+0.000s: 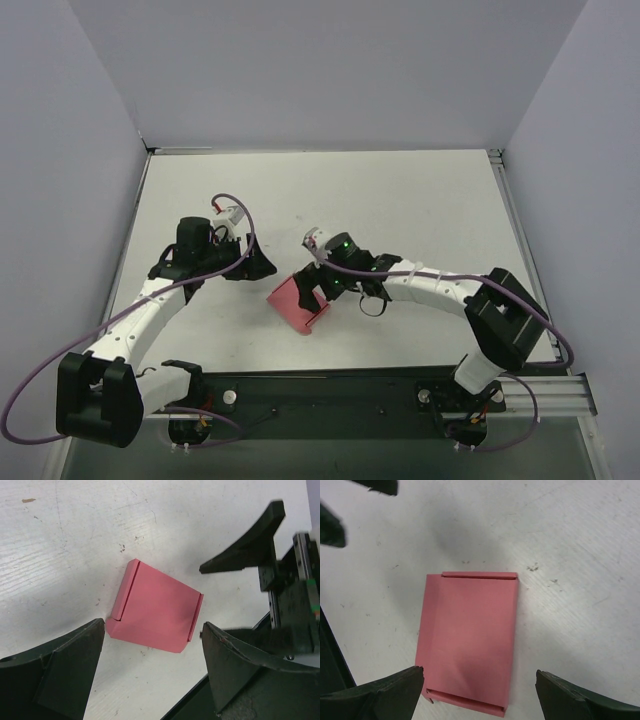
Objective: Fold the paper box
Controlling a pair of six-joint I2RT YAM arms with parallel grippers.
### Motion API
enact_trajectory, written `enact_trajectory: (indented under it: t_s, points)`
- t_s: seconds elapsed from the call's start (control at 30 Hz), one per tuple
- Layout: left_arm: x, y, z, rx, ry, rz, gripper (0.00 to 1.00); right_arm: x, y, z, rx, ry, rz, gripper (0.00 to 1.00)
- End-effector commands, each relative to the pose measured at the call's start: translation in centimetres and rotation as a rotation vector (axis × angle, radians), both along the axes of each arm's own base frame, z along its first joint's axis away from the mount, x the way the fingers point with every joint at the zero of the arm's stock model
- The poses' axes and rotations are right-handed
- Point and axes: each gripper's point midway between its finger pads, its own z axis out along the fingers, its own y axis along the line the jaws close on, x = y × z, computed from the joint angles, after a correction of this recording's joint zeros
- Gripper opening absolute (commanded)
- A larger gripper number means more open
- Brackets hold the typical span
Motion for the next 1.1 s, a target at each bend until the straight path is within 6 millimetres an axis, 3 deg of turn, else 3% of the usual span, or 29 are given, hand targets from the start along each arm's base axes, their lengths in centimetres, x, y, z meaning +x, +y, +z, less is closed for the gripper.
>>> enact_trajectory:
  t_s: [0.0,0.23,0.43,0.87,1.07]
  points:
    - [0.5,0.5,1.0,0.03,-0.057,0.019,0.88,0.1,-1.3,-0.6,-0.196,-0.184,-0.039,1.0]
    - [0.9,2.0,1.6,0.082,-0.092,0.101,0.88,-0.5,1.0,-1.3,-0.312,-0.279,0.013,1.0]
    - [1.0,2.4,1.7,0.091,-0.096,0.118,0.88,-1.6,2.8,-1.2,-0.296,-0.272,0.067,1.0]
    - [1.0,2.4,1.7,0.088,-0.096,0.118,0.88,-1.5,4.4,-0.6,-0.277,-0.258,0.057,1.0]
    - [0.9,2.3,1.6,0.089,-0.092,0.115,0.88,-1.7,3.4,-2.7,-0.373,-0.23,0.052,1.0]
